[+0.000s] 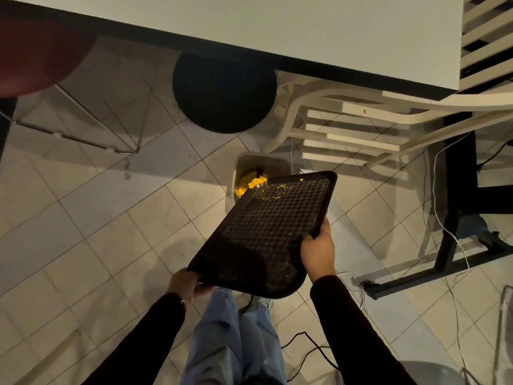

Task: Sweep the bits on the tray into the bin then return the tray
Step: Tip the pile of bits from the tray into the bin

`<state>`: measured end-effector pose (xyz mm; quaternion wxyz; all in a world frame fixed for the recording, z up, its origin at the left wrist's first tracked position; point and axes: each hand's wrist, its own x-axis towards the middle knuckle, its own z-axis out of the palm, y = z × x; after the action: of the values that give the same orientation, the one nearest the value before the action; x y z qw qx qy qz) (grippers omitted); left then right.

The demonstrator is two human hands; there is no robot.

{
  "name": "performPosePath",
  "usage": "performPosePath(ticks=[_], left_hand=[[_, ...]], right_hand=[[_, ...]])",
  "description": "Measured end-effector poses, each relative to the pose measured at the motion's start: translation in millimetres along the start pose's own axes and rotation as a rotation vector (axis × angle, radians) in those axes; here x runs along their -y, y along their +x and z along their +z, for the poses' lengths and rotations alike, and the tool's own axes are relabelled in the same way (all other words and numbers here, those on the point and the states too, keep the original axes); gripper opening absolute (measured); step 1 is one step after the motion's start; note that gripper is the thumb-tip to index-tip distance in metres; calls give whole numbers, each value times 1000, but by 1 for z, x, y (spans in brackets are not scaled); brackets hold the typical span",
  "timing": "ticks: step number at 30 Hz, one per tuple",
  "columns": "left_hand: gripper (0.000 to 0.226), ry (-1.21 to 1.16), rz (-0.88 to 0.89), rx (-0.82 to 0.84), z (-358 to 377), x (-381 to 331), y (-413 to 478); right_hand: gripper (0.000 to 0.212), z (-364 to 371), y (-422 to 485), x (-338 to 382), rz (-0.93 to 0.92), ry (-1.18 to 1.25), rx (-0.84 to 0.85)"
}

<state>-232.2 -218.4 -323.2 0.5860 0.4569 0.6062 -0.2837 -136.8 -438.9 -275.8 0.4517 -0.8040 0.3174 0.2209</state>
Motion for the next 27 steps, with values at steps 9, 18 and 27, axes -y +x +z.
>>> performPosePath(ticks=[9, 18, 27], left_hand=[[25, -26, 0, -14, 9, -11, 9], [19, -71, -33, -2, 15, -6, 2], [21, -112, -2, -24, 23, -8, -9]], right_hand=[[46, 0, 25, 5, -53, 17, 21], [40, -3, 40, 3, -1, 22, 60], [41, -7, 44, -4, -4, 60, 42]])
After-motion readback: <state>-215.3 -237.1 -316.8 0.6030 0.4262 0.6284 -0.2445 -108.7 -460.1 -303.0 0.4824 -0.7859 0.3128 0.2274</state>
